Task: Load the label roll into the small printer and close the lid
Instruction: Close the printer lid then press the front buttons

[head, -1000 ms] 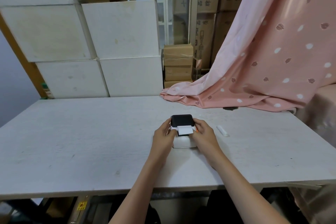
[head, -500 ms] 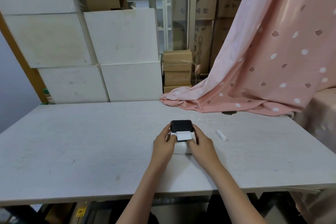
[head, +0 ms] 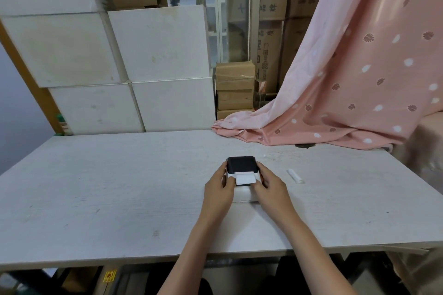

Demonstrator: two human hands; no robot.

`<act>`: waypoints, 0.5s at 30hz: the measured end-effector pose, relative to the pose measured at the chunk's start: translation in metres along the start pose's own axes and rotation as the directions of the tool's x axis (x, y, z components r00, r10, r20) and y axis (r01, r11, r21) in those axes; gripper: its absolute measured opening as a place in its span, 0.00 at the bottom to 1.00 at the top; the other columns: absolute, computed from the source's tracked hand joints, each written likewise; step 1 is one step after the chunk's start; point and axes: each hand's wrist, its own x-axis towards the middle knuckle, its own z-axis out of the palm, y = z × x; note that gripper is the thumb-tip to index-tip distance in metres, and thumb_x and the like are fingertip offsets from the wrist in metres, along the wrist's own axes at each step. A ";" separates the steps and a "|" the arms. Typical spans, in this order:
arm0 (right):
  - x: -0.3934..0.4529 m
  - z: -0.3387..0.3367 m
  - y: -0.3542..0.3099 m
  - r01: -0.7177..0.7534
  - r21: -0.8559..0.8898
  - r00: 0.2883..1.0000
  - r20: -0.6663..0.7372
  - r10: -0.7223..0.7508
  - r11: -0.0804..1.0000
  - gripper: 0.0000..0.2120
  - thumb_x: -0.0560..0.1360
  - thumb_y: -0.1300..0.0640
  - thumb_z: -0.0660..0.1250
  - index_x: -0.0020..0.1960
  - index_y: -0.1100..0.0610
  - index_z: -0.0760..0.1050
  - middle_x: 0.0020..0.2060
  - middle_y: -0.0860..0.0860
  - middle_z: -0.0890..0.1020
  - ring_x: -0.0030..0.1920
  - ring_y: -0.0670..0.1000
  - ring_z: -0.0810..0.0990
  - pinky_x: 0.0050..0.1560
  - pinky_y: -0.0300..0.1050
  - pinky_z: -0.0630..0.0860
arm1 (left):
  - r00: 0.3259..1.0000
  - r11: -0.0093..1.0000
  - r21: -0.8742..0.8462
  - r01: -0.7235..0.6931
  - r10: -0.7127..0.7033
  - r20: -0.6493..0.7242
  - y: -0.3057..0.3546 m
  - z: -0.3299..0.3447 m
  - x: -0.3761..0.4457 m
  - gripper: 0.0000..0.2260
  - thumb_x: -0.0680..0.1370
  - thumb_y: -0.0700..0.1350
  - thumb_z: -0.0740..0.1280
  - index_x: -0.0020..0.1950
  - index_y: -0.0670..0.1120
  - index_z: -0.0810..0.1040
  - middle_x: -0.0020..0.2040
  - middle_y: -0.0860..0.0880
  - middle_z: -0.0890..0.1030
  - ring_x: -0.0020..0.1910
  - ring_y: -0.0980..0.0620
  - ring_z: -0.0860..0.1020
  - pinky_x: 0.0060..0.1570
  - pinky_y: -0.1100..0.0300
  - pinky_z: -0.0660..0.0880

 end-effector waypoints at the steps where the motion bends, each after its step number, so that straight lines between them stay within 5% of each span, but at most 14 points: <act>1: 0.000 0.000 0.000 0.000 0.005 1.000 -0.001 0.000 1.000 0.22 0.80 0.53 0.64 0.74 0.43 0.73 0.58 0.39 0.84 0.58 0.39 0.81 0.61 0.42 0.78 | 1.000 1.000 0.002 -0.003 0.003 0.000 0.000 0.000 0.000 0.21 0.81 0.38 0.58 0.70 0.57 0.72 0.51 0.67 0.78 0.43 0.81 0.73 0.42 0.82 0.68; 6: 0.000 0.000 0.001 -0.003 0.025 1.000 0.011 0.003 1.000 0.27 0.72 0.50 0.61 0.71 0.40 0.75 0.52 0.42 0.86 0.54 0.49 0.83 0.58 0.47 0.78 | 1.000 1.000 0.007 -0.004 0.004 0.011 -0.001 -0.001 0.000 0.22 0.80 0.39 0.58 0.71 0.58 0.72 0.52 0.71 0.76 0.50 0.81 0.72 0.46 0.79 0.70; 15: 0.002 0.000 0.006 -0.011 0.023 1.000 0.006 0.011 1.000 0.26 0.76 0.56 0.63 0.72 0.39 0.74 0.53 0.43 0.86 0.56 0.51 0.83 0.59 0.47 0.78 | 1.000 1.000 0.000 -0.006 0.006 0.008 0.000 0.000 0.000 0.22 0.80 0.39 0.59 0.71 0.58 0.73 0.52 0.71 0.76 0.50 0.81 0.72 0.45 0.80 0.69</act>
